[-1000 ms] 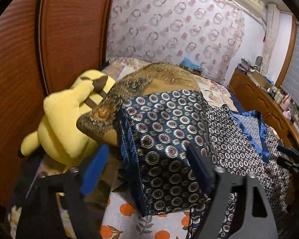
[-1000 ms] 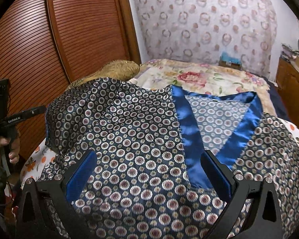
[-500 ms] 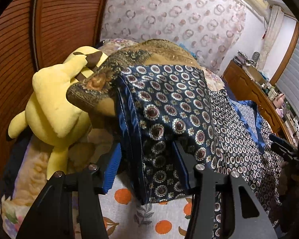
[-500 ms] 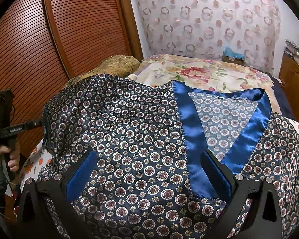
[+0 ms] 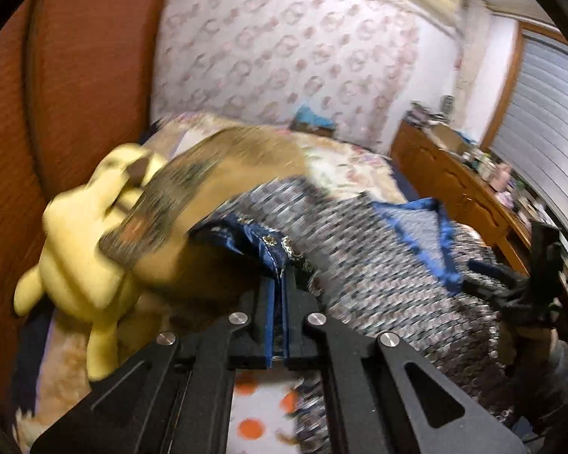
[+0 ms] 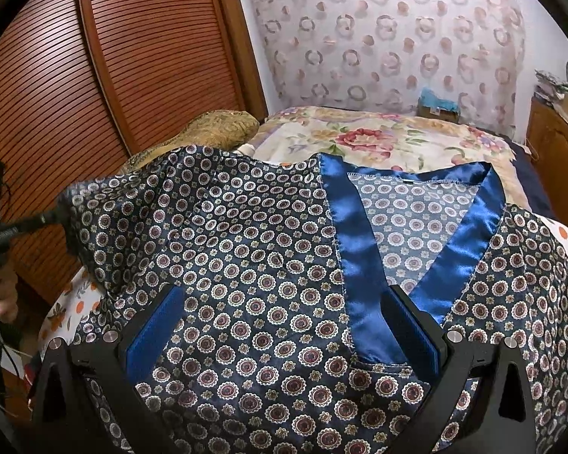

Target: Fold small clothes

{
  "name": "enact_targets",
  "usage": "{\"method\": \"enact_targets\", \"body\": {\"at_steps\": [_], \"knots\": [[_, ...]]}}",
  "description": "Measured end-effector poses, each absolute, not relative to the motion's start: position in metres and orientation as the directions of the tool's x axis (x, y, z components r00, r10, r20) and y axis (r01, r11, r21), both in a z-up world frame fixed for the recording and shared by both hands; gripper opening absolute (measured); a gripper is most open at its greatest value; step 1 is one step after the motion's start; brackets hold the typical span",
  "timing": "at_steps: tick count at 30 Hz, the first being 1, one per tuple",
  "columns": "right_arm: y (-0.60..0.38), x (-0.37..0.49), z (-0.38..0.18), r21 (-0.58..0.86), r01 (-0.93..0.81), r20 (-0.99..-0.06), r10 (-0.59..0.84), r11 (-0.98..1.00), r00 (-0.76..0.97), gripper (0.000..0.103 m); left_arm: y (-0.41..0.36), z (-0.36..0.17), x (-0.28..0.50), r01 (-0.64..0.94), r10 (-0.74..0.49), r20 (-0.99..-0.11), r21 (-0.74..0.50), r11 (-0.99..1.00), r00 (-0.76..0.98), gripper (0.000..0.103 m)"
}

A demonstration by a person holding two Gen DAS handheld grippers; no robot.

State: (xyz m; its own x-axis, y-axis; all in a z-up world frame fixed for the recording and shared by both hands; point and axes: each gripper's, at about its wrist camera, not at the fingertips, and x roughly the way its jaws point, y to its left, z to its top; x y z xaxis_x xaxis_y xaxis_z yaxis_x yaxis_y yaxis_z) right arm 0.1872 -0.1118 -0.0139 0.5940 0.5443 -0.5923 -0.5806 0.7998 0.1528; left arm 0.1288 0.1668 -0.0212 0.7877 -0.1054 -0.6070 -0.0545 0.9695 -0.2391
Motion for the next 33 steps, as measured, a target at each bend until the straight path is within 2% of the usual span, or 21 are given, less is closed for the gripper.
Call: {"method": "enact_targets", "body": {"at_steps": [6,12,14,16,18,20,22,23,33], "knots": [[-0.125,0.183,-0.010,0.159,-0.555,-0.570,0.535,0.817,0.624,0.103,0.111,0.005,0.176,0.126,-0.222,-0.585,-0.202,0.971,0.780,0.004],[-0.147,0.177,-0.012,0.166,-0.504,-0.564,0.500,0.848,0.657,0.103,0.066,-0.002,0.204,0.216,-0.268,-0.641,-0.160,0.963,0.719,0.006],[-0.153,0.177,-0.015,0.172,-0.488,-0.568,0.491,0.856,0.661,0.103,0.063,-0.007,0.205,0.215,-0.255,-0.657,-0.143,0.966,0.709,0.018],[-0.155,0.179,-0.017,0.179,-0.479,-0.574,0.487,0.859,0.659,0.103,0.066,-0.009,0.203,0.205,-0.247,-0.662,-0.143,0.968,0.707,0.040],[-0.154,0.179,-0.020,0.181,-0.476,-0.581,0.484,0.861,0.654,0.103,0.073,-0.010,0.197,0.195,-0.245,-0.660,-0.150,0.969,0.710,0.042],[-0.149,0.180,-0.022,0.181,-0.482,-0.585,0.488,0.857,0.648,0.103,0.080,-0.009,0.194,0.171,-0.224,-0.666,-0.145,0.975,0.711,0.049],[-0.143,0.187,-0.017,0.184,-0.496,-0.587,0.500,0.848,0.637,0.103,0.091,-0.010,0.188,0.148,-0.204,-0.663,-0.140,0.979,0.721,0.078],[-0.139,0.191,-0.015,0.183,-0.507,-0.586,0.508,0.842,0.631,0.103,0.097,-0.011,0.184,0.138,-0.198,-0.658,-0.142,0.980,0.727,0.082],[-0.065,0.217,-0.020,0.120,-0.643,-0.625,0.561,0.757,0.544,0.095,0.136,-0.030,0.167,0.006,-0.089,-0.664,-0.126,0.992,0.742,0.083]]}}
